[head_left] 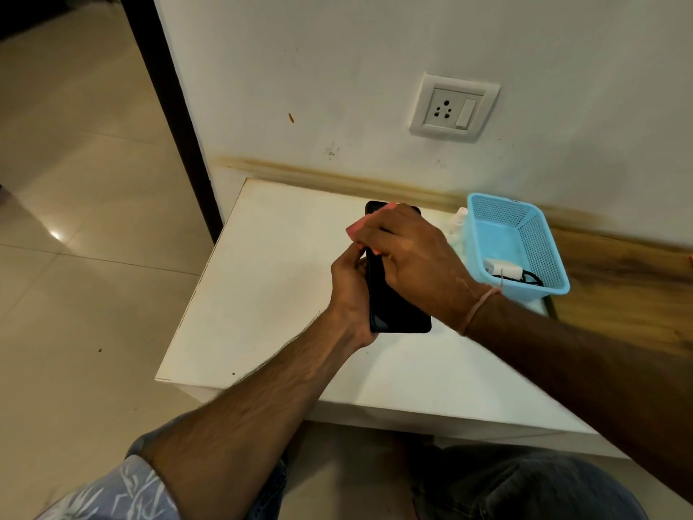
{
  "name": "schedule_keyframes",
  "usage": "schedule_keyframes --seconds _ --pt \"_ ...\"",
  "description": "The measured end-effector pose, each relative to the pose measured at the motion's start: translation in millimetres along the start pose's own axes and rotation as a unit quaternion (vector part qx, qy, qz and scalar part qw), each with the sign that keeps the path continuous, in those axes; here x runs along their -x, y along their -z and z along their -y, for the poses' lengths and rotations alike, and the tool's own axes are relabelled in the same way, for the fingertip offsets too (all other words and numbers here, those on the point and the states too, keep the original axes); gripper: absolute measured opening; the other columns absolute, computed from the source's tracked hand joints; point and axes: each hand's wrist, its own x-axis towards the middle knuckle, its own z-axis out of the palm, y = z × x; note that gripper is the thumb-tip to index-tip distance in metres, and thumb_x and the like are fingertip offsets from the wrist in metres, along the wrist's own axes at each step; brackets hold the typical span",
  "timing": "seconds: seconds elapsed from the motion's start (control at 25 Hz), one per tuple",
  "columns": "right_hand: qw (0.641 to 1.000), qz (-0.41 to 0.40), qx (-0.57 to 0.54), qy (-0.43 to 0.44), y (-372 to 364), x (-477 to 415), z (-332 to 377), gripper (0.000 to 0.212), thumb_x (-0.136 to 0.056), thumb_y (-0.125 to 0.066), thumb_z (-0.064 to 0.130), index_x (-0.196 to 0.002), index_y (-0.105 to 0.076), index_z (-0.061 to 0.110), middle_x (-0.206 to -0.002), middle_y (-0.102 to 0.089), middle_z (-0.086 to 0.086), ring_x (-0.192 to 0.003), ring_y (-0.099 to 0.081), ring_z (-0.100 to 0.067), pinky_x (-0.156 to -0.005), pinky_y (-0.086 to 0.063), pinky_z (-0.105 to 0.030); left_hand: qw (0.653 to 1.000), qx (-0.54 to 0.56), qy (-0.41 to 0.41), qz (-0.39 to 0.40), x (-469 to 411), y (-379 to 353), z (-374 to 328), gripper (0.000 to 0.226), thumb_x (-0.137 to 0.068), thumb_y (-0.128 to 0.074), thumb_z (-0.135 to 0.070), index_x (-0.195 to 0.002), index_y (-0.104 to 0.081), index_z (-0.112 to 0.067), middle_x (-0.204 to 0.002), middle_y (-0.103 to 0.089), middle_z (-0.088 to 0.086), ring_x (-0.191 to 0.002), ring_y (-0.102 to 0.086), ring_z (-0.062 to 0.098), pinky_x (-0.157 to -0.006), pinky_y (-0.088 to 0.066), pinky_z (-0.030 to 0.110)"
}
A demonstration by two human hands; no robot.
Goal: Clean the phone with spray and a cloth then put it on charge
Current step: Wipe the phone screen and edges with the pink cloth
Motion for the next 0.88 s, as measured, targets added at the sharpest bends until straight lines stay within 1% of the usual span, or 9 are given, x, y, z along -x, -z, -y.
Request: schedule_keyframes --seconds 0.16,0.2,0.36,0.4,0.56,0.68,0.76,0.8,0.88 --pt "0.987 -0.033 0.022 -0.154 12 -17 -38 0.026 -0.088 -0.055 -0.001 -0.109 -0.071 0.003 -0.104 -0.067 -0.013 -0.098 -0.056 -0.034 -0.082 -0.05 -0.044 0.999 -0.045 0.013 0.005 1 -6 2 0.053 -0.09 -0.053 -0.055 -0.095 -0.08 -0.011 -0.094 -0.073 0.018 -0.082 -0.07 0.036 -0.082 -0.056 0.048" --pt "0.988 -0.037 0.016 -0.15 9 -14 -34 0.026 -0.088 -0.054 -0.001 -0.109 -0.07 0.003 -0.104 -0.067 -0.013 -0.099 -0.056 -0.033 -0.082 -0.05 -0.044 0.999 -0.04 0.015 0.0 2 -6 1 0.051 -0.089 -0.054 -0.055 -0.095 -0.079 -0.011 -0.094 -0.073 0.018 -0.083 -0.07 0.035 -0.081 -0.057 0.047" --pt "1.0 -0.006 -0.005 0.002 -4 17 -2 0.03 -0.082 -0.057 -0.005 -0.108 -0.07 0.003 -0.11 -0.068 -0.009 -0.104 -0.06 -0.029 -0.084 -0.051 -0.032 1.0 -0.016 0.006 -0.015 2 1 -1 0.041 -0.086 -0.063 -0.048 -0.098 -0.08 -0.012 -0.094 -0.075 0.009 -0.086 -0.074 0.027 -0.075 -0.059 0.035" --pt "1.0 -0.005 -0.007 -0.005 0 16 -8 0.03 -0.083 -0.059 -0.005 -0.109 -0.07 0.003 -0.111 -0.068 -0.01 -0.105 -0.06 -0.03 -0.086 -0.051 -0.033 1.0 -0.02 0.006 -0.009 2 0 -1 0.041 -0.087 -0.062 -0.048 -0.097 -0.08 -0.013 -0.092 -0.075 0.009 -0.085 -0.073 0.028 -0.075 -0.059 0.036" --pt "0.987 -0.022 -0.015 -0.16 10 0 -19 0.029 -0.091 -0.054 0.001 -0.116 -0.068 0.003 -0.12 -0.066 -0.013 -0.116 -0.056 -0.033 -0.099 -0.045 -0.037 0.999 -0.026 0.016 -0.007 3 -8 5 0.046 -0.09 -0.056 -0.051 -0.09 -0.08 -0.012 -0.089 -0.076 0.013 -0.078 -0.074 0.03 -0.073 -0.06 0.04" --pt "0.996 0.0 -0.044 -0.082 -8 23 15 0.034 -0.089 -0.051 0.0 -0.12 -0.064 -0.002 -0.13 -0.059 -0.019 -0.126 -0.052 -0.035 -0.107 -0.04 -0.043 1.0 -0.005 -0.004 -0.016 1 0 -2 0.046 -0.089 -0.056 -0.046 -0.099 -0.079 -0.007 -0.092 -0.077 0.011 -0.083 -0.076 0.027 -0.07 -0.06 0.032" --pt "0.998 0.032 -0.033 -0.041 -7 43 13 0.038 -0.091 -0.05 0.002 -0.127 -0.058 -0.002 -0.137 -0.053 -0.019 -0.131 -0.046 -0.035 -0.108 -0.036 -0.046 0.999 -0.034 0.006 -0.018 3 2 -7 0.052 -0.089 -0.053 -0.052 -0.1 -0.079 -0.009 -0.099 -0.076 0.013 -0.087 -0.075 0.029 -0.075 -0.06 0.035" --pt "0.997 0.037 -0.028 -0.058 -5 45 5 0.039 -0.094 -0.048 0.003 -0.133 -0.054 0.0 -0.141 -0.048 -0.017 -0.135 -0.04 -0.031 -0.11 -0.035 -0.044 0.999 -0.047 0.013 -0.025 3 2 -8 0.052 -0.089 -0.052 -0.056 -0.099 -0.079 -0.012 -0.099 -0.076 0.012 -0.086 -0.074 0.029 -0.075 -0.06 0.036" --pt "0.986 0.035 -0.029 -0.158 -2 37 -14 0.042 -0.101 -0.043 0.012 -0.143 -0.043 0.01 -0.152 -0.036 -0.007 -0.144 -0.023 -0.017 -0.115 -0.029 -0.038 0.998 -0.057 0.014 -0.034 2 -1 -6 0.049 -0.091 -0.051 -0.057 -0.094 -0.078 -0.016 -0.092 -0.075 0.009 -0.079 -0.073 0.027 -0.071 -0.058 0.033"
